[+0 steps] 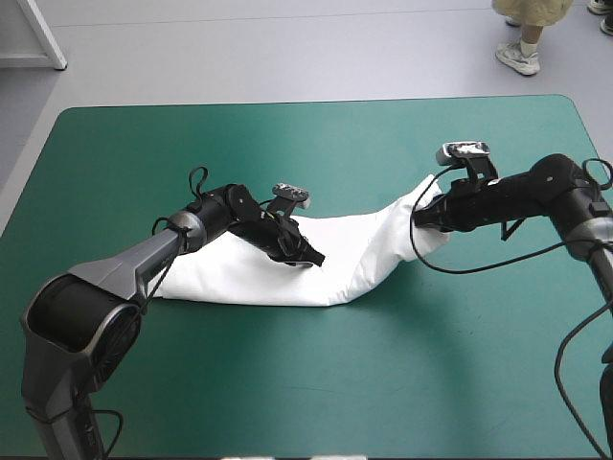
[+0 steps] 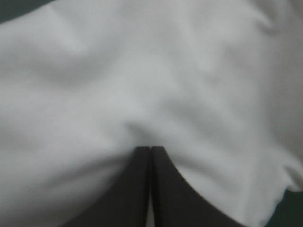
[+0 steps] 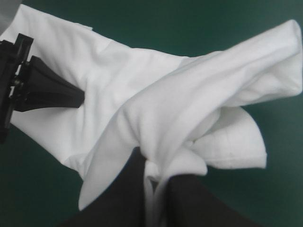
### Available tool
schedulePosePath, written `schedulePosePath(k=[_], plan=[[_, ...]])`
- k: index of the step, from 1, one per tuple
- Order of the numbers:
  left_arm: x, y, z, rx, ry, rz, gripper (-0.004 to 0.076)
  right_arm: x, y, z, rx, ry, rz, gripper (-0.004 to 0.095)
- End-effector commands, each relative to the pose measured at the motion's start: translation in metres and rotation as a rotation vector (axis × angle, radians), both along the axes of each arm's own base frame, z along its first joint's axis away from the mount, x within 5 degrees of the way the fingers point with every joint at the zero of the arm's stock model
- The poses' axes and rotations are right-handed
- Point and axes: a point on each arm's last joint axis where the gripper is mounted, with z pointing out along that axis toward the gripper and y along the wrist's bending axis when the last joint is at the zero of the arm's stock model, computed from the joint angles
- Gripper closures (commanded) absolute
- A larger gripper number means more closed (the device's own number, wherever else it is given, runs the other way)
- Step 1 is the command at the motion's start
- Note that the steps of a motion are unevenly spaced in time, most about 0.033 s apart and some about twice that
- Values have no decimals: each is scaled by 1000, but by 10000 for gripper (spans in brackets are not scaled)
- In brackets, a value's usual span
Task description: Fold the cloth
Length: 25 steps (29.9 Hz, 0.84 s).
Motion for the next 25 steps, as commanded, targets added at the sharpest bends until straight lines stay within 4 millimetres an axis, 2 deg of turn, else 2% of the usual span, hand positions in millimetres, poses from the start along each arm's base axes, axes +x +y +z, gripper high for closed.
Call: schedulePosePath(k=[1, 4, 7, 10, 14, 17, 20, 25], plan=[[2, 1, 26, -31, -108, 28, 705, -7, 24, 33, 18, -100, 31, 923], [2, 14, 48, -3, -196, 34, 705, -9, 40, 41, 14, -130, 48, 923], [3, 40, 80, 76, -305, 87, 705, -9, 52, 48, 24, -150, 60, 923], [-1, 73, 122, 183, -427, 157, 705, -7, 64, 52, 34, -152, 90, 923], [-24, 112, 178, 310, -572, 234, 705, -1, 93, 56, 45, -162, 165, 923], [-42, 132, 205, 379, -618, 287, 705, 4, 121, 60, 62, -170, 223, 923], [-61, 145, 225, 432, -635, 318, 705, 10, 158, 63, 81, -186, 294, 923], [-82, 154, 240, 453, -632, 333, 705, 13, 210, 61, 89, -182, 385, 923]])
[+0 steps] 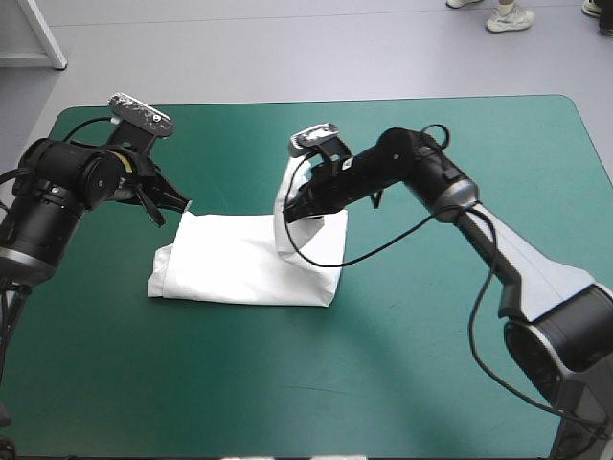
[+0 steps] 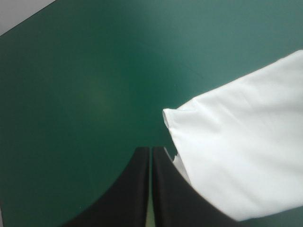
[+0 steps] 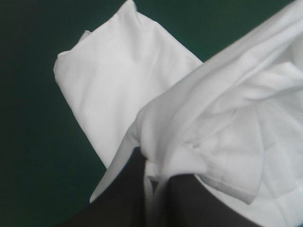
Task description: Fold the cloth
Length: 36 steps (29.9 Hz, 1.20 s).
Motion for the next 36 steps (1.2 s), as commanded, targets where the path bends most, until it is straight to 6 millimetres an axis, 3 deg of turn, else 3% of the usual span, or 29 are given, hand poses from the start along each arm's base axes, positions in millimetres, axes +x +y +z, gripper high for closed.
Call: schedulePosePath(k=[1, 7, 11, 16, 22, 25, 31, 33, 36], plan=[[-19, 7, 29, -23, -103, 16, 705, -8, 34, 32, 81, -71, 44, 923], [-26, 8, 33, -44, -109, 28, 705, -3, 86, 15, 61, -48, 115, 923], [-26, 9, 32, -43, -102, 29, 705, 0, 107, 3, 38, -15, 138, 923], [-27, 9, 32, -42, -98, 30, 705, -1, 123, -4, 38, -9, 178, 923], [-25, 8, 32, -44, -104, 28, 705, -6, 130, 11, 157, -17, 221, 894], [-24, 7, 31, -50, -98, 26, 705, -7, 130, 15, 175, -21, 221, 822], [-24, 5, 31, -76, -101, 17, 705, -15, 136, 17, 270, -2, 340, 409], [-24, 4, 32, -83, -104, 14, 705, -21, 139, 24, 350, 7, 405, 386], [-24, 4, 32, -83, -105, 14, 705, -30, 139, 34, 456, -1, 536, 471]])
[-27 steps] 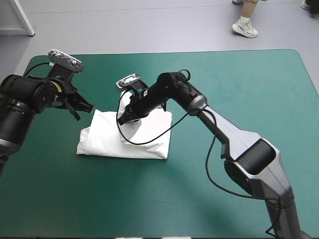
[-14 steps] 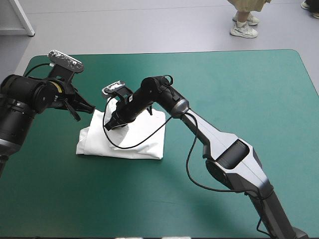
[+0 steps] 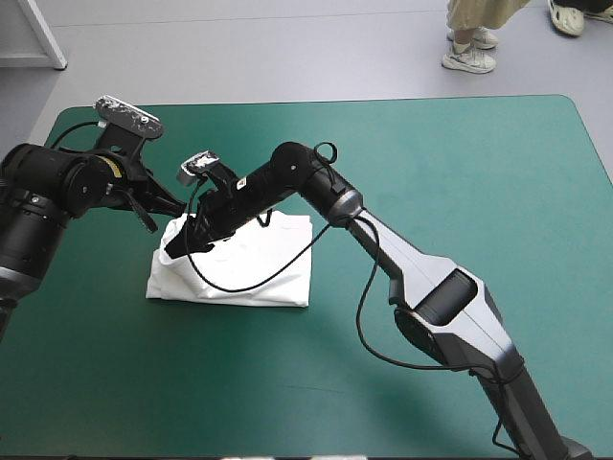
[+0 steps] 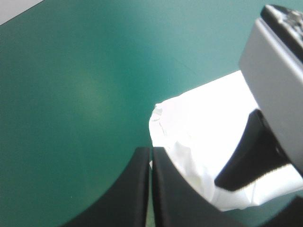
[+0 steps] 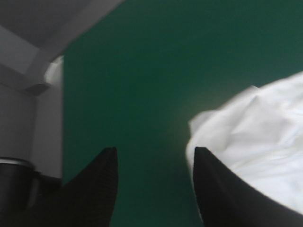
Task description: Fold the cloth
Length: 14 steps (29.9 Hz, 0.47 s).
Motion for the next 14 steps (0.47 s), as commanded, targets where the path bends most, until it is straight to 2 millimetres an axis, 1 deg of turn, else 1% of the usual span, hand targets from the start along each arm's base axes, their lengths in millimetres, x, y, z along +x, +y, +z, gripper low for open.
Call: schedulePosePath(k=[1, 2, 4, 5, 7, 9, 11, 13, 14], plan=[[-7, 1, 21, -40, -109, -2, 705, -20, -12, 60, 223, -35, 100, 514], [-7, 1, 21, -37, -105, -1, 705, -17, -13, 58, 202, -19, 79, 555], [-7, 2, 20, -36, -100, 0, 705, -9, -19, 52, 122, -8, 16, 600], [-7, 2, 20, -35, -96, 1, 705, -3, -23, 47, 54, -8, -36, 602], [-8, 3, 19, -21, -87, 7, 705, 6, -32, 43, -43, -44, -113, 602], [-9, 6, 18, 10, -69, 19, 705, 11, -43, 44, -143, -79, -204, 602], [-11, 8, 17, 39, -46, 33, 705, 9, -55, 51, -205, -126, -253, 602], [-11, 10, 16, 58, -36, 42, 705, 3, -69, 59, -248, -147, -281, 610], [-11, 10, 16, 58, -34, 42, 705, -1, -79, 67, -254, -151, -293, 625]])
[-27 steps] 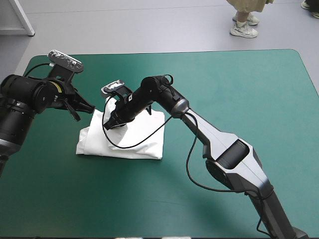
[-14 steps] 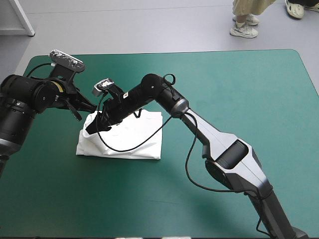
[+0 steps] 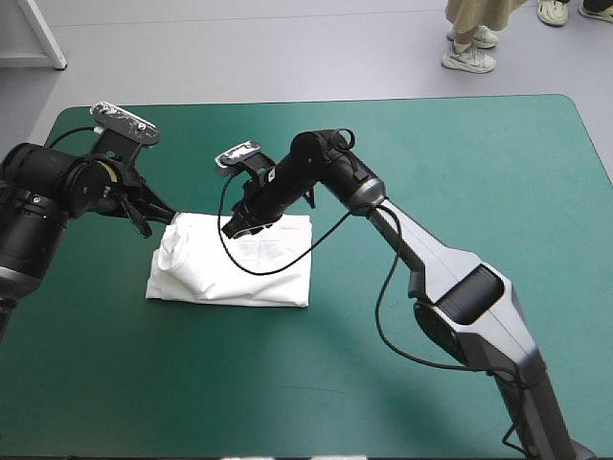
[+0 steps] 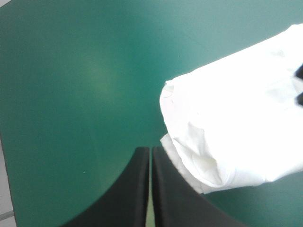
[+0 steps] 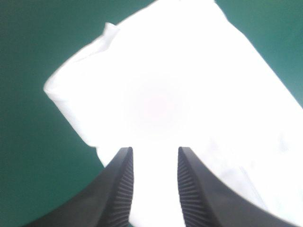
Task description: Fold the cloth
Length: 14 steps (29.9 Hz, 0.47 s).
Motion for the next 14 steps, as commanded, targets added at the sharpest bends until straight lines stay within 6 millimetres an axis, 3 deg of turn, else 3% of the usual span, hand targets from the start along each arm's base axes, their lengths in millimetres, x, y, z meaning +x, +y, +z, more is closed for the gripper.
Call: schedulePosePath(k=[1, 5, 8, 10, 14], plan=[[-7, 4, 19, -6, -91, 15, 705, -28, -41, 69, 49, -96, -53, 640], [-7, 4, 20, -15, -101, 15, 705, -35, -88, 55, 19, -68, -138, 648], [-8, 4, 20, -14, -93, 17, 705, -33, -119, 38, 132, -93, -285, 648], [-8, 4, 20, -15, -97, 16, 705, -32, -134, 17, 215, -64, -374, 622], [-7, 3, 20, -30, -105, 10, 705, -31, -137, -29, 268, 40, -403, 355]])
